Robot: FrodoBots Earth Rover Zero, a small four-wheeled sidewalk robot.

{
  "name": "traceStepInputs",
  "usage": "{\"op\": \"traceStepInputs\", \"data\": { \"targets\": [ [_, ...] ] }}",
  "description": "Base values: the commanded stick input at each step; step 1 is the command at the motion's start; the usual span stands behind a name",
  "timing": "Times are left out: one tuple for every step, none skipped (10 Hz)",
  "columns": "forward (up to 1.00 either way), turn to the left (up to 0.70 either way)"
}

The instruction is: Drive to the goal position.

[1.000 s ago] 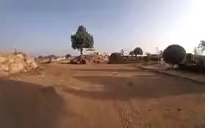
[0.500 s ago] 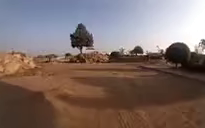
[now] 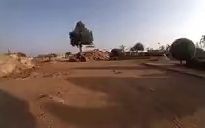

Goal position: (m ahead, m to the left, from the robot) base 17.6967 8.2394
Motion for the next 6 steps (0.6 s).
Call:
{"op": "traceStepInputs", "data": {
  "targets": [
    [0.7,0.0],
    [0.7,0.0],
    [0.7,0.0],
    [0.7,0.0],
    [0.7,0.0],
    [0.7,0.0]
  ]
}}
